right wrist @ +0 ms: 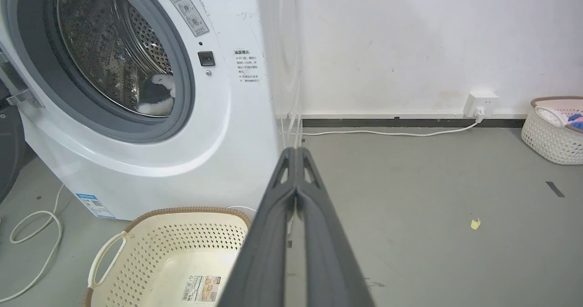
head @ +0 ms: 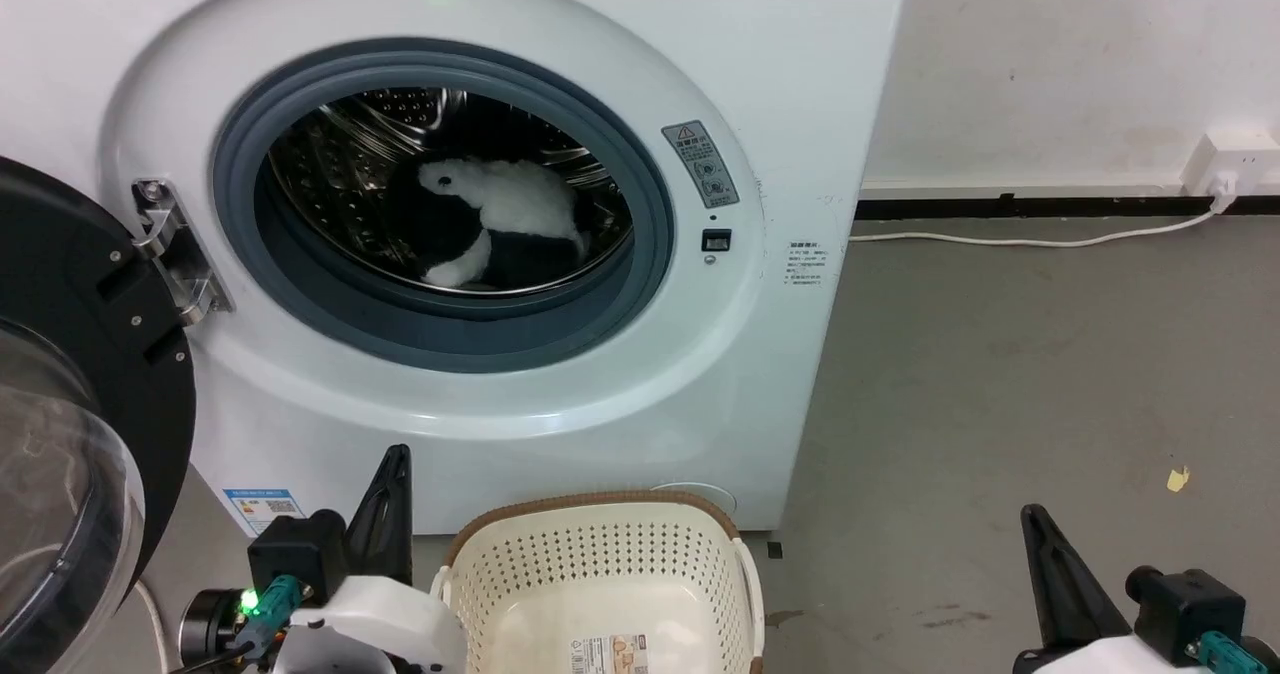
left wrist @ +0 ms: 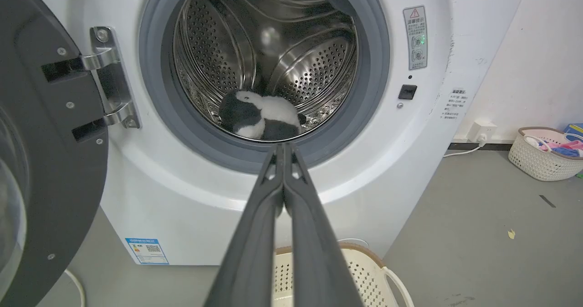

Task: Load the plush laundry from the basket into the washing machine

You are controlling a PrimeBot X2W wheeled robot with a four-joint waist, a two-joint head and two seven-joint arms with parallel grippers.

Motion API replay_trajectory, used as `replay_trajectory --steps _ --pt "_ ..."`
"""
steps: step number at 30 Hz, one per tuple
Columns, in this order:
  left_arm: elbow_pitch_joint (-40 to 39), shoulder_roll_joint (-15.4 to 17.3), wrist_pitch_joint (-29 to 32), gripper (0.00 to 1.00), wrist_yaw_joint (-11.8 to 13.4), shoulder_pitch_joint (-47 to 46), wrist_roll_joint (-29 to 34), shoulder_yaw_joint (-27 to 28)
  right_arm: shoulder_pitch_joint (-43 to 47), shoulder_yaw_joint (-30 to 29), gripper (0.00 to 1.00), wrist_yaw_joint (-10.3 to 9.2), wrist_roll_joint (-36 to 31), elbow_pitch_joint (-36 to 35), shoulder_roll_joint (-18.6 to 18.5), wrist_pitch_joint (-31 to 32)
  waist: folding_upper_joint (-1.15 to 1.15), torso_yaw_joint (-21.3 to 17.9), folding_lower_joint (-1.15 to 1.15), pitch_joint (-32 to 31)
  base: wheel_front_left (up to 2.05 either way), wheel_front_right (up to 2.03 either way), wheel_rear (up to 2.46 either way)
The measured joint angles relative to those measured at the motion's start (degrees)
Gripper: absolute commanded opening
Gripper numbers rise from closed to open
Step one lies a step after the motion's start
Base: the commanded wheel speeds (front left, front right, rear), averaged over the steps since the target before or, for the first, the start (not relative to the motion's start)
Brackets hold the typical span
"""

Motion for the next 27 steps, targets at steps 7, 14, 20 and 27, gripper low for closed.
replay_trajectory --steps 7,14,20,27 --pt "-0.6 -0.5 0.7 0.0 -0.5 0.5 1.4 1.2 -0.5 0.2 0.0 0.0 -0.6 -0.4 0.0 0.8 0.0 -0.4 0.0 0.2 0.0 0.0 0.0" --pt "-1.3 -1.6 1.5 0.0 -1.0 0.8 3.0 2.0 -0.8 0.5 0.0 0.0 -1.3 -0.8 0.0 1.3 0.0 -0.8 0.0 0.3 0.0 0.0 0.0" --pt "-1.8 -2.1 2.1 0.0 -1.5 0.9 4.3 3.0 -0.9 0.7 0.0 0.0 -1.8 -1.2 0.0 1.9 0.0 -1.2 0.0 0.5 0.0 0.0 0.0" --pt "-2.3 -2.8 2.8 0.0 -2.0 0.9 5.7 3.9 -1.0 0.9 0.0 0.0 -2.4 -1.5 0.0 2.5 0.0 -1.6 0.0 0.7 0.0 0.0 0.0"
